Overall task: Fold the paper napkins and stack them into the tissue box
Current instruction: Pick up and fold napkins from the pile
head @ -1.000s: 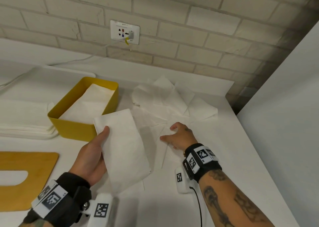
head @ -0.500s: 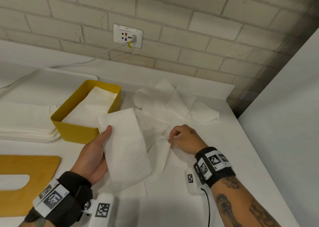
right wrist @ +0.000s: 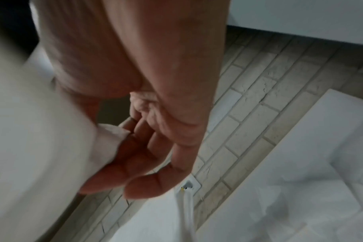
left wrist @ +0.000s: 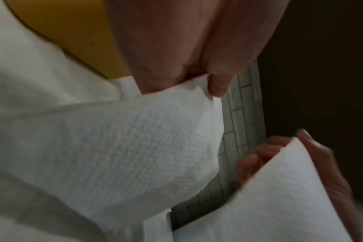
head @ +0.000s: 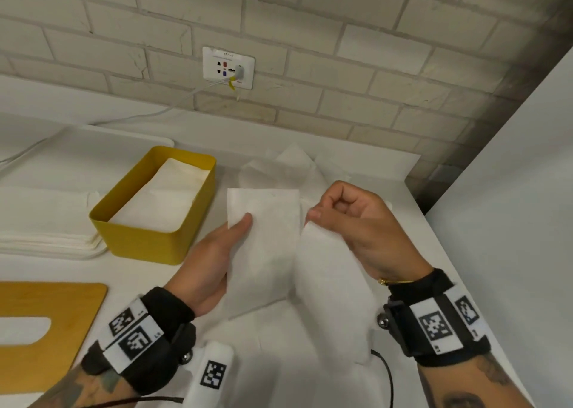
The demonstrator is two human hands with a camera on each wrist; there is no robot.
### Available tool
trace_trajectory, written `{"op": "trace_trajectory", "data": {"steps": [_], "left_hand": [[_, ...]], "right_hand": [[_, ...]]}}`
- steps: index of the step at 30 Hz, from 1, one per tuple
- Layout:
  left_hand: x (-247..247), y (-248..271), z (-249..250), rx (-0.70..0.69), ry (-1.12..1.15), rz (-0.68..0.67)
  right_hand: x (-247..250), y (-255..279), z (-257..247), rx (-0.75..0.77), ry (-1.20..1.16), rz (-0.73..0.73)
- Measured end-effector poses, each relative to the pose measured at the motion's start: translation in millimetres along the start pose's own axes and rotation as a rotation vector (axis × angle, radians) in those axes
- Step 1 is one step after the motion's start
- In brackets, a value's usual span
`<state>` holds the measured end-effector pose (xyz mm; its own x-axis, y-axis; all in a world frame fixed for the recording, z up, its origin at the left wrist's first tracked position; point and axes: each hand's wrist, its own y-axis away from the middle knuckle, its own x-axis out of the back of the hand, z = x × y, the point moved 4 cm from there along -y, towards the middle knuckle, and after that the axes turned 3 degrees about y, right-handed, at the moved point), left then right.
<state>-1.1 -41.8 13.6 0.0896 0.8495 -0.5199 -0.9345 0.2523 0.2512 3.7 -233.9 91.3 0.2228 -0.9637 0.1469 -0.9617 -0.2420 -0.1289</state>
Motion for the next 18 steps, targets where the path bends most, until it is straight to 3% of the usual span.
{"op": "trace_trajectory", "data": {"steps": [4, 8, 13, 18], "left_hand": [[-13, 3, -17, 0.097, 0.056, -0.068], [-11, 6, -27, 0.127, 0.094, -0.065], [0, 11, -26, 0.093, 0.021, -0.141], [8, 9, -20, 0.111, 0.037, -0.218]], "right_hand": [[-16, -7, 23, -0.133, -0.014, 0.17], [-22, -9, 43, -0.236, -0.13, 0.238], [-15, -7, 57, -0.272, -0.194, 0.19], [-13, -9, 61, -0.225, -0.411, -0.037]]}}
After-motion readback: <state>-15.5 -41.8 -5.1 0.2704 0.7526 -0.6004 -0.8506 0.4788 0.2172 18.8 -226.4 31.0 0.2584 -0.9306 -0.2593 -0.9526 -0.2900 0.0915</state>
